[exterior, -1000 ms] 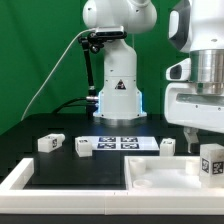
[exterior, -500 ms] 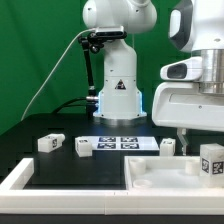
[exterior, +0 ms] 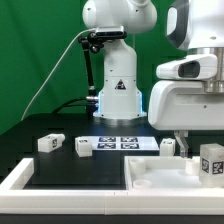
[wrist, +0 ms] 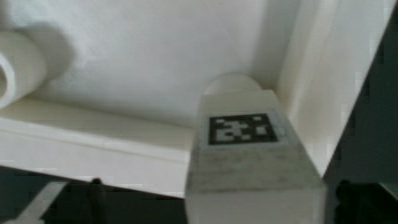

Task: Assemble one leg

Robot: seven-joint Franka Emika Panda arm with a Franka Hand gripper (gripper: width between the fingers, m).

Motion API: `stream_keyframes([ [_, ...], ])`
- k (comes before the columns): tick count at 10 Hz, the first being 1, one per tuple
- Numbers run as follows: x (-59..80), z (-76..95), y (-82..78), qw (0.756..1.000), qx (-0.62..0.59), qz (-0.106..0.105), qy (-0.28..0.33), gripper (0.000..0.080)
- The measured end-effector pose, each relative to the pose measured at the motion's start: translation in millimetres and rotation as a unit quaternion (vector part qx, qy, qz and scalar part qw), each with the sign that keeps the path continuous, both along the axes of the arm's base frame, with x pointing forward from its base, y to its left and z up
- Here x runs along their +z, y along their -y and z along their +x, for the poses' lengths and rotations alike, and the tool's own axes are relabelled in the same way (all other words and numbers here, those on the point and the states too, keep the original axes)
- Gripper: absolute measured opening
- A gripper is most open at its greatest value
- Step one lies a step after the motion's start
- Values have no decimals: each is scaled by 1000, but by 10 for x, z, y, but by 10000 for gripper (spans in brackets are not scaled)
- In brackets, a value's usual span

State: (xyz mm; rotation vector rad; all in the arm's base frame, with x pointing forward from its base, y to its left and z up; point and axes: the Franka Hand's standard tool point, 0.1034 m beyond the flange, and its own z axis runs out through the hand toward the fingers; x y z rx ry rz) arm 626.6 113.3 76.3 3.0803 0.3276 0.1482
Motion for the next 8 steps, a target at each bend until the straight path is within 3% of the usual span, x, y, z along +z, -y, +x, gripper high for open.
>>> stream_keyframes([
  [2,-7,-2,10,1000,12,-4,0,649],
  [3,-7,-2,11,1000,2,-3,0,530],
  [4,-8,-2,12,1000,-11,-2,1,530],
  [5,-9,-3,11,1000,-12,-3,1,395],
  [6,-17,-8,8,999,-48,1,1,395],
  [7,-20,-8,11,993,-115,8,3,289],
  [8,-22,-6,19,986,-167,13,5,289],
])
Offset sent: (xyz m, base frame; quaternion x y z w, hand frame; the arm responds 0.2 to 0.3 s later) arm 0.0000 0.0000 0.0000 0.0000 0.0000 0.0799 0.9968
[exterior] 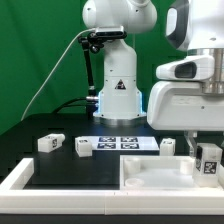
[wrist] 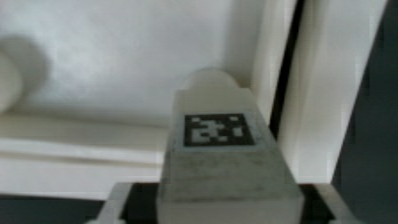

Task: Assemble one leg

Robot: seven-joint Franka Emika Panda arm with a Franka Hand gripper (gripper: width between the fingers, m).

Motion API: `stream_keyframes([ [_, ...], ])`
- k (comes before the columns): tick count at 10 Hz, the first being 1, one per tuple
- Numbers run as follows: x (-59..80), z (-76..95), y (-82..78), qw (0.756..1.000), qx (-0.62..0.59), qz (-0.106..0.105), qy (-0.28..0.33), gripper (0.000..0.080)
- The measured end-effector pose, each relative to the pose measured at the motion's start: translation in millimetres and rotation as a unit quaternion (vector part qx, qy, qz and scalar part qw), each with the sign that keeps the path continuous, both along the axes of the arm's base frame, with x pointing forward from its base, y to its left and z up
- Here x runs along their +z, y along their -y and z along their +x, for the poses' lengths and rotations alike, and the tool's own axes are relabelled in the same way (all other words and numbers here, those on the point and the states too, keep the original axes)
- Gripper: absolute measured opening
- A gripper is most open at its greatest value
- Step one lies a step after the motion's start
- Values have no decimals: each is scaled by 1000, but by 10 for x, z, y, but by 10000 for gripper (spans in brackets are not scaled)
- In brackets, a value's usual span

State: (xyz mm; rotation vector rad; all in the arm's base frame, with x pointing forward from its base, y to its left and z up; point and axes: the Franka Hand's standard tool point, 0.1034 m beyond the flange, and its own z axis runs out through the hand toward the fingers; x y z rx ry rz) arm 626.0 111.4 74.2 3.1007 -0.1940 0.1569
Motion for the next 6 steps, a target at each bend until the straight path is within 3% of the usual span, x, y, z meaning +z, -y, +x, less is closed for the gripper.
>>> stream_keyframes([
  [3,-3,3,-3,986,-167,19,7,289],
  [6,-6,13,-16,936,-349,36,14,291],
])
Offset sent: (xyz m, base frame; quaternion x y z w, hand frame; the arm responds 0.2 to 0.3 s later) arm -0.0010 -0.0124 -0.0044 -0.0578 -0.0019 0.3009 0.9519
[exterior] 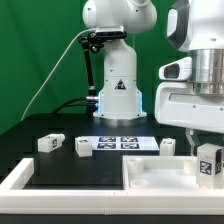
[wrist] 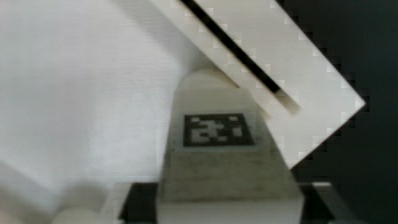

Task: Assemble one leg

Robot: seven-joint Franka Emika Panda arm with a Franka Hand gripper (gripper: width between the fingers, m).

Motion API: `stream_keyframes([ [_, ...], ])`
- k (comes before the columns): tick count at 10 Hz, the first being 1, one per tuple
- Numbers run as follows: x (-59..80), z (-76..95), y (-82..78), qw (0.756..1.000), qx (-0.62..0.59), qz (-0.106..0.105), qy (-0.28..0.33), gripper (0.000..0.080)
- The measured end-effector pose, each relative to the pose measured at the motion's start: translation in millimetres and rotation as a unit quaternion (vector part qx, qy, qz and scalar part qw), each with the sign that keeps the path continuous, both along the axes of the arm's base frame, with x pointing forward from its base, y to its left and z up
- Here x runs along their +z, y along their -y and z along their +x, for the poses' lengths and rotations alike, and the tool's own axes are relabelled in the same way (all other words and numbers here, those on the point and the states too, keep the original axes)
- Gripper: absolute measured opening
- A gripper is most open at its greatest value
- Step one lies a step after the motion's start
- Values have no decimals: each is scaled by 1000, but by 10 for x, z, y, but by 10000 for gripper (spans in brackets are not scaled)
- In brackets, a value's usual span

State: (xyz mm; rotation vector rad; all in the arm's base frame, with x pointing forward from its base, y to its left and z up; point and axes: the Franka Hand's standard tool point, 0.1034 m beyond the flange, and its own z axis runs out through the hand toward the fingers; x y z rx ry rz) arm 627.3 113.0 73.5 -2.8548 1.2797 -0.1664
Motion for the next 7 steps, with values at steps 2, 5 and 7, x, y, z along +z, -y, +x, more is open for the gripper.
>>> stream_keyframes([
  [2,0,-18,11,990,-143,15,4,291],
  [5,-3,-30,44,968,-246,43,-6,291],
  [7,-4,-38,22,942,-333,50,-4,291],
])
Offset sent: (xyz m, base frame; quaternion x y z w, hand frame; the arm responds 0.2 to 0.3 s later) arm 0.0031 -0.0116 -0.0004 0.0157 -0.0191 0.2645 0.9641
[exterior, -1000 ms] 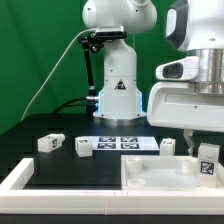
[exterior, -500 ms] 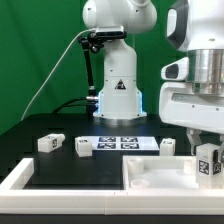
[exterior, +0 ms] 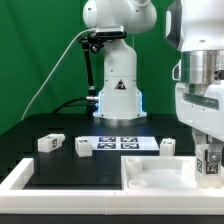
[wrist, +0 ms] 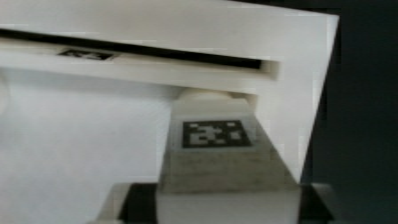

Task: Assemble one leg

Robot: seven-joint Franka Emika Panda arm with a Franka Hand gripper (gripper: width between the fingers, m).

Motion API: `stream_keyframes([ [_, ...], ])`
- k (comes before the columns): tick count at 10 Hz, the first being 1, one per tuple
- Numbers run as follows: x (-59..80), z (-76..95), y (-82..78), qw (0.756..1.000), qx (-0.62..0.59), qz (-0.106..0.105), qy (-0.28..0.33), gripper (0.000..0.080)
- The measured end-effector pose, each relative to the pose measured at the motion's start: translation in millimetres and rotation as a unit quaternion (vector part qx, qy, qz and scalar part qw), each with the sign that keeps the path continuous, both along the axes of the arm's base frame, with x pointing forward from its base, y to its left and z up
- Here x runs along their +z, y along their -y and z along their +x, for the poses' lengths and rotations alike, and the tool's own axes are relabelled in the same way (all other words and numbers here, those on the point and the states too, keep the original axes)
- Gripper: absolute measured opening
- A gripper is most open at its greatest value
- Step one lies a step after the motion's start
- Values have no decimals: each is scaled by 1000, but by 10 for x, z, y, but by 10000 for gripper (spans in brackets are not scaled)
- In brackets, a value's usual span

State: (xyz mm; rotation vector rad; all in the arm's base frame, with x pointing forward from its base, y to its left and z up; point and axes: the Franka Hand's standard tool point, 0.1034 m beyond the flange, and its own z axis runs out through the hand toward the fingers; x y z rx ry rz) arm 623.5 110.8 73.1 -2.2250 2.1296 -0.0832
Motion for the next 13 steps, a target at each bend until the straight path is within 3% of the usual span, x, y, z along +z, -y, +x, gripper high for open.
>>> stream_keyframes([
  [3,-6,-7,-32,996,-91,14,-2,294],
  [4,-5,-3,-28,998,-56,11,0,458],
  [5,-4,3,-21,999,-36,10,2,458],
  [6,-5,3,-19,1000,5,7,2,609],
  [7,-5,3,-18,998,66,2,3,637],
  [9,-9,-5,-60,985,172,-6,4,647],
  [13,-6,0,-63,932,362,-23,7,649],
])
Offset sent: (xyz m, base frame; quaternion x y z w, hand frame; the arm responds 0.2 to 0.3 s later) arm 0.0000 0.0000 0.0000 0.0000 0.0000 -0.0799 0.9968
